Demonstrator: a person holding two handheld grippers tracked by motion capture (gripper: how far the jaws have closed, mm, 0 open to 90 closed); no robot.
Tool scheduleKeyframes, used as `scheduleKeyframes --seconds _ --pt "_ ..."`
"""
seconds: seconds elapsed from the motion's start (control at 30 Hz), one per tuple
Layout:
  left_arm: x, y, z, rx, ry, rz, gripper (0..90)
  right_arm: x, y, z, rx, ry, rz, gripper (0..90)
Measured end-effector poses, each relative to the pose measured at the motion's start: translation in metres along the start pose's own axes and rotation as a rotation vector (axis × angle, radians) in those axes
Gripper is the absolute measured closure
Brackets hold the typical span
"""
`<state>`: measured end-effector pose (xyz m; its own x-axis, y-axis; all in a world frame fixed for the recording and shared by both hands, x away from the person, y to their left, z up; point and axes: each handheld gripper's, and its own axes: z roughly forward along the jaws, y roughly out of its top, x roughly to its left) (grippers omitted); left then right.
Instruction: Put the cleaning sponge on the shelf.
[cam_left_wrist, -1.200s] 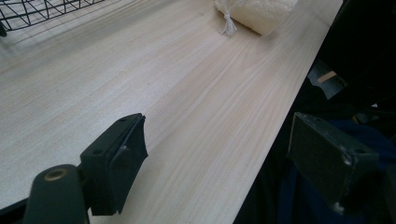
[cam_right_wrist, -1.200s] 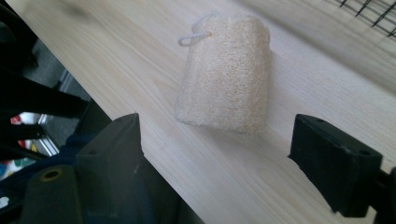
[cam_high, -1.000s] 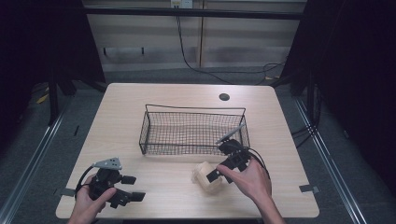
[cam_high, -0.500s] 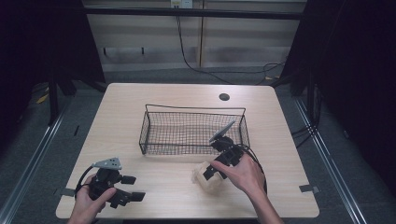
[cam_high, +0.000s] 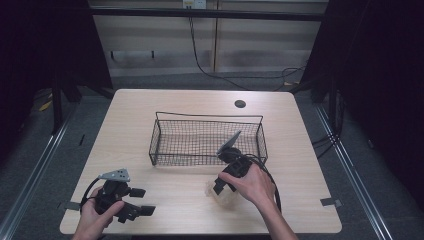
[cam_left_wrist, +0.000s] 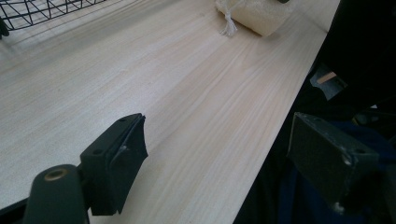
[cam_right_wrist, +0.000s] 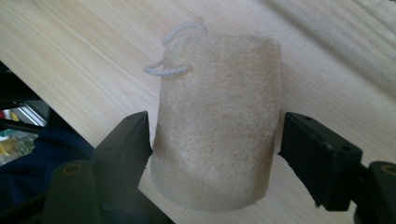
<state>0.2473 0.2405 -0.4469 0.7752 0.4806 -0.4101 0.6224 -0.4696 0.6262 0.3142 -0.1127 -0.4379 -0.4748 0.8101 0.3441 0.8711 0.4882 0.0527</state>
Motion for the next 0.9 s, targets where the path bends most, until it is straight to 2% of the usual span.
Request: scheduleKeyframes --seconds 0.3,0.6,0.9 --pt "0.001 0.000 -0.001 -0.005 0.004 0.001 18.8 0.001 0.006 0.012 0.053 -0.014 0.005 24.4" --pt "0.000 0.000 -0.001 -0.004 0.005 0.003 18.8 0.006 0.010 0.019 0.081 -0.022 -0.014 23.5" --pt "0.000 0.000 -0.001 -0.003 0.002 0.006 18.8 0.008 0.011 0.019 0.084 -0.041 -0.025 25.6"
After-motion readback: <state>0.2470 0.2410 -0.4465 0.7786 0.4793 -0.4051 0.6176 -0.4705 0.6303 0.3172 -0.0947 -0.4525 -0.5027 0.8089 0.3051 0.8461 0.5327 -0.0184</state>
